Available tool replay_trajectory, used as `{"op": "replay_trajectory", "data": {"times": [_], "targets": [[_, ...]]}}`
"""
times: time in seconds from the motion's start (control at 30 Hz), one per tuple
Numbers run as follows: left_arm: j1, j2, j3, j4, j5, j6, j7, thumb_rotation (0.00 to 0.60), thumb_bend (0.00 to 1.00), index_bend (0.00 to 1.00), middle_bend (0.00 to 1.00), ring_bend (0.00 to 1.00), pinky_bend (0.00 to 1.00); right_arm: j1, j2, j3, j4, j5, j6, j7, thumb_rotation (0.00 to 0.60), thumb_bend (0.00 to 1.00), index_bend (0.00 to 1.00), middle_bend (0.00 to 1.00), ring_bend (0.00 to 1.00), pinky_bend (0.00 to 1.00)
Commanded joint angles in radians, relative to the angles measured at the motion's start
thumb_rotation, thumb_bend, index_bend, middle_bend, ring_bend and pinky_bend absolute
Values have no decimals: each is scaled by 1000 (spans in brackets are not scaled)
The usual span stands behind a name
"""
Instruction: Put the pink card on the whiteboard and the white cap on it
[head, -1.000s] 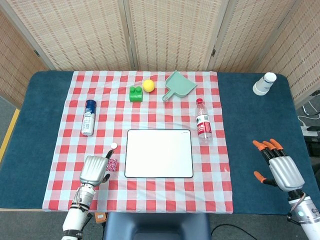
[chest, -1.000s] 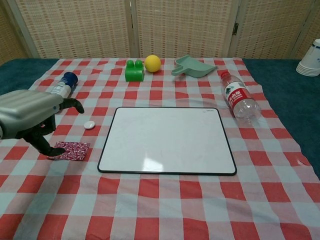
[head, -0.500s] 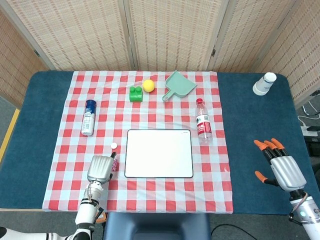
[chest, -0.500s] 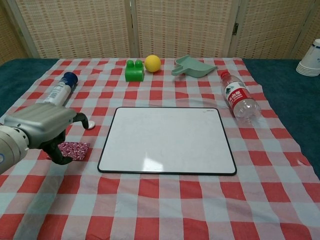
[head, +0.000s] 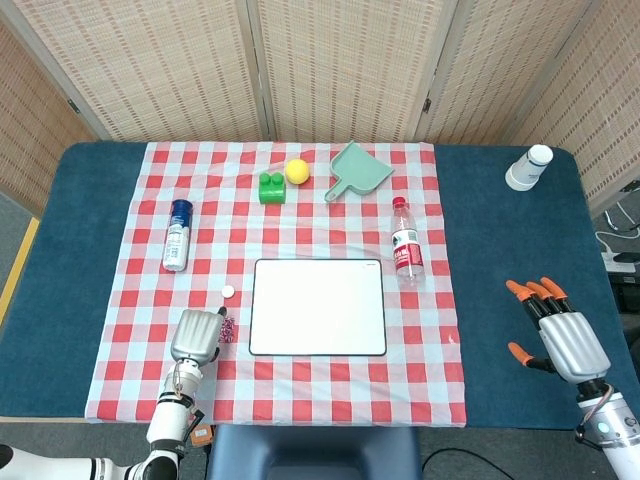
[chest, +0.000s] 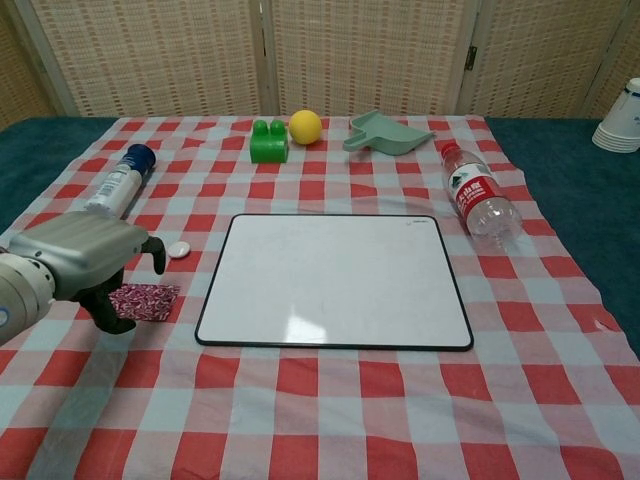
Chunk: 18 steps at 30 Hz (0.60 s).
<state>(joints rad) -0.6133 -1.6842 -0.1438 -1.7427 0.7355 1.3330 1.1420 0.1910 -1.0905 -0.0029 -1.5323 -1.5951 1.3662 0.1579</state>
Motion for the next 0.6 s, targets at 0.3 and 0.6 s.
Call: {"op": "replay_trajectory", "data": {"times": [0.3, 0.6], "targets": [[-23, -18, 8, 54, -26, -11, -29, 600, 240, 293, 1000, 1000, 1000, 0, 2, 1, 1, 1, 2, 4, 600, 211, 20, 140, 1, 72], [-44, -9, 15, 71, -66, -29, -23, 600, 242, 288, 1000, 1000, 1000, 1, 0, 0, 0, 1, -3, 0, 600, 212, 20, 140, 1, 72]]}}
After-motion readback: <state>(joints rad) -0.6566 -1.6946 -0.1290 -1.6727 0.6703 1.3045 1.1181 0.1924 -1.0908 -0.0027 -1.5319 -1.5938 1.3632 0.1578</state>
